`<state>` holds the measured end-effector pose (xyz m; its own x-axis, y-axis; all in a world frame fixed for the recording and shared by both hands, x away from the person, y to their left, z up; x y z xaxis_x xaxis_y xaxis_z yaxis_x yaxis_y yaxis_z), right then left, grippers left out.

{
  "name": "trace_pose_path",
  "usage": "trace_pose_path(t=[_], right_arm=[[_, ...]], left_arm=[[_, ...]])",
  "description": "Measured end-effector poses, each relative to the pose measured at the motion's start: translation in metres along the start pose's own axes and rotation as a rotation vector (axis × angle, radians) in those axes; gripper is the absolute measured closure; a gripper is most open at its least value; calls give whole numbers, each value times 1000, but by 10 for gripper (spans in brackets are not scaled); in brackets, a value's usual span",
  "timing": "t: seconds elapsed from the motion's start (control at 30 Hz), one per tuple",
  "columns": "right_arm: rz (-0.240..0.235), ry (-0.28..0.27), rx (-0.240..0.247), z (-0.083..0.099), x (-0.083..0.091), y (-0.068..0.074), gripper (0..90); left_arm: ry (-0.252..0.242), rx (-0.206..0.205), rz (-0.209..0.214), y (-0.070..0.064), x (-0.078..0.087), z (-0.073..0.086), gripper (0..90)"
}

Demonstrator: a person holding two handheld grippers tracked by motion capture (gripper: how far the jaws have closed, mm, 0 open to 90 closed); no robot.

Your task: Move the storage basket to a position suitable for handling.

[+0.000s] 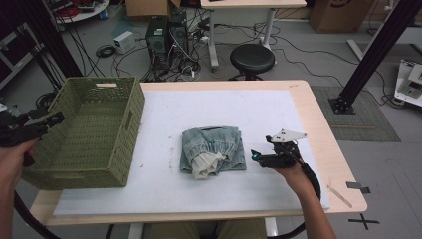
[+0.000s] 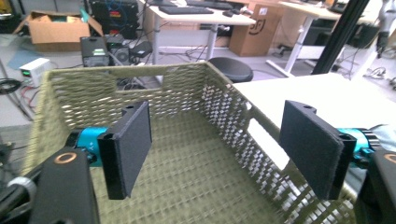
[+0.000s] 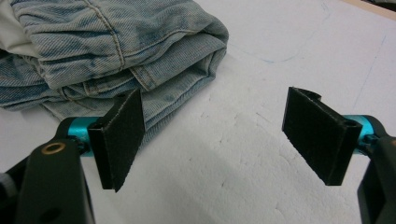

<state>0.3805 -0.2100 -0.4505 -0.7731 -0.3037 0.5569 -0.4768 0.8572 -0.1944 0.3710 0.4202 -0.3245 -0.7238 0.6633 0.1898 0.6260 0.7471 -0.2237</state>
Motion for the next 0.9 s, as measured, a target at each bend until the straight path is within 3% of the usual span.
trace_pose_path(t=[0.43, 0.6, 0.8, 0.9], right_arm=[[-13, -7, -5, 3, 0, -4, 221], [-15, -12, -3, 4, 0, -4, 221], [-24, -26, 4, 5, 0, -2, 221], [-29, -31, 3, 6, 0, -2, 221]], left_arm=[[0, -49, 92, -42, -44, -9, 247], [4, -83, 134, -65, -66, -10, 247], [8, -92, 176, -81, -85, -8, 247], [12, -104, 208, -96, -97, -9, 247]])
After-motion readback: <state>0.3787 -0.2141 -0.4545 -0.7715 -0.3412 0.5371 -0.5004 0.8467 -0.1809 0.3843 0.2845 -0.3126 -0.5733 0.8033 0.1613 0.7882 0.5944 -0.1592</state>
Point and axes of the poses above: each handheld gripper's, and its own axes: x roughly backward along the jaws, z roughly out of its underside, y roughly to its left, the point moved 6 cm from there along -x, roughly forward along the jaws, and after that the axes turned 15 degrees about z, right-handed, at the moved point
